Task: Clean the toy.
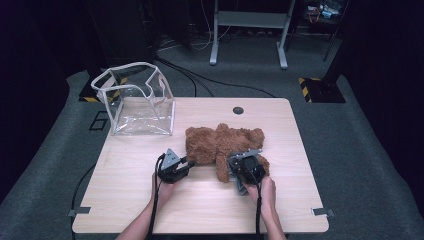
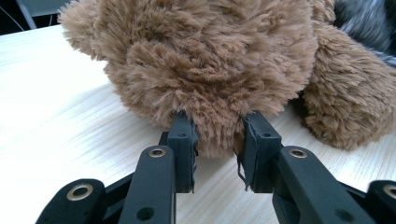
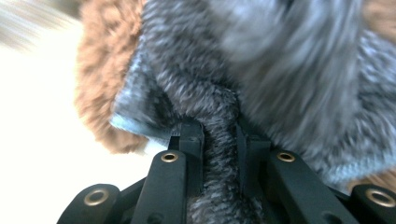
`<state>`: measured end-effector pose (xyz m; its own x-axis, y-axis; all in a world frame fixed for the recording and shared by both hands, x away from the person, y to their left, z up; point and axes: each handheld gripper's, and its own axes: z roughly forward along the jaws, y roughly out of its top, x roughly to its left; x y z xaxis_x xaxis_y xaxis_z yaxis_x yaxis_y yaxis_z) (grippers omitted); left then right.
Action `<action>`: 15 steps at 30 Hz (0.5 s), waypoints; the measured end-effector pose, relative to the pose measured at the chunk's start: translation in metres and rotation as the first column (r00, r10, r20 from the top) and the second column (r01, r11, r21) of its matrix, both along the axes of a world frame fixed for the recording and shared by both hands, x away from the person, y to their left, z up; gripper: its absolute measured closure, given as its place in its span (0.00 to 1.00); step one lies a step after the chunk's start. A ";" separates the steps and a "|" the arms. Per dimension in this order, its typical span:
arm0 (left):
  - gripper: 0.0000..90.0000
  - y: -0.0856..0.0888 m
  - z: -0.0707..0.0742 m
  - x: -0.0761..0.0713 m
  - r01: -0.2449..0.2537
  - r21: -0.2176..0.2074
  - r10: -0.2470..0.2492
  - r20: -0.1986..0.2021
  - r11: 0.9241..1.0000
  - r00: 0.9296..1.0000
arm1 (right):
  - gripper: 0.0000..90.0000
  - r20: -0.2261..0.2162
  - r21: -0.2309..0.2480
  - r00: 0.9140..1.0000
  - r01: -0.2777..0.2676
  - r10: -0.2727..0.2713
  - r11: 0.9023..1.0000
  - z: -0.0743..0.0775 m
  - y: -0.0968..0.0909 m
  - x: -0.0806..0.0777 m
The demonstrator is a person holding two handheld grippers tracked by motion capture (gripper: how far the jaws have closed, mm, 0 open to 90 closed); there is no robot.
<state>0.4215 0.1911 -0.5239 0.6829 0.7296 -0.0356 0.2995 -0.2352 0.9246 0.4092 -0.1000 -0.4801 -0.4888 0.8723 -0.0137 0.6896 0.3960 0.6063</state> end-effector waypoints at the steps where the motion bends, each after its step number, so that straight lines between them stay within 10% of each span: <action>1: 0.76 0.001 0.000 0.000 0.005 0.003 -0.005 -0.006 1.000 1.000 | 0.84 0.002 0.011 1.000 0.003 -0.003 1.000 0.004 -0.002 -0.002; 15: 0.76 0.000 0.000 0.000 0.000 0.005 0.000 0.006 1.000 1.000 | 0.83 0.110 0.110 0.994 0.002 -0.014 0.994 0.058 0.003 -0.004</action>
<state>0.4212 0.1910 -0.5239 0.6832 0.7297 -0.0278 0.2938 -0.2398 0.9253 0.4049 -0.0973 -0.4221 -0.4825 0.8754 0.0291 0.6191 0.3173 0.7183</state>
